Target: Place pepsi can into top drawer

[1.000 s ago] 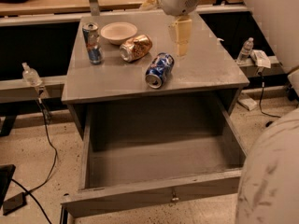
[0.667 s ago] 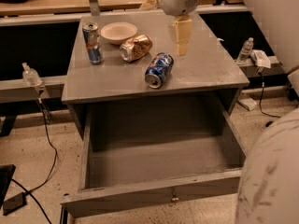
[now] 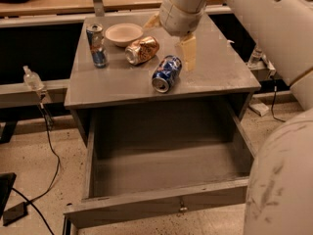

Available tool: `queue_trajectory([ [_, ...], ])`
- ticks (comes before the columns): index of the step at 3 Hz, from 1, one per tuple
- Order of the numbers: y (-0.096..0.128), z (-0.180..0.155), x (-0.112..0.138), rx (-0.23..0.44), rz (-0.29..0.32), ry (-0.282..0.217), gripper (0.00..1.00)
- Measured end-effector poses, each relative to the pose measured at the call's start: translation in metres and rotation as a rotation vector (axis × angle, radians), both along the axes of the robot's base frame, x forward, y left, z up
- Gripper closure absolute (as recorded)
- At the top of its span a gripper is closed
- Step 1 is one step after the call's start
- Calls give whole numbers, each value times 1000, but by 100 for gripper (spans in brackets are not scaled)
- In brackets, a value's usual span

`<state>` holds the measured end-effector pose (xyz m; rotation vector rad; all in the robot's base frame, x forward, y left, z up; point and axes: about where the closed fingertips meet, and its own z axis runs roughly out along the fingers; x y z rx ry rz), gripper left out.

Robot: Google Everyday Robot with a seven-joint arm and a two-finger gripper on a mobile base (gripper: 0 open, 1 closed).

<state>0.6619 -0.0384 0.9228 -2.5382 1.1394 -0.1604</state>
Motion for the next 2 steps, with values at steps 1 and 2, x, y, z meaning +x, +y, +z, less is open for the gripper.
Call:
queue_trajectory([
  [1, 0, -39, 0, -55, 112, -9, 0],
  [2, -3, -76, -2, -107, 225, -10, 2],
])
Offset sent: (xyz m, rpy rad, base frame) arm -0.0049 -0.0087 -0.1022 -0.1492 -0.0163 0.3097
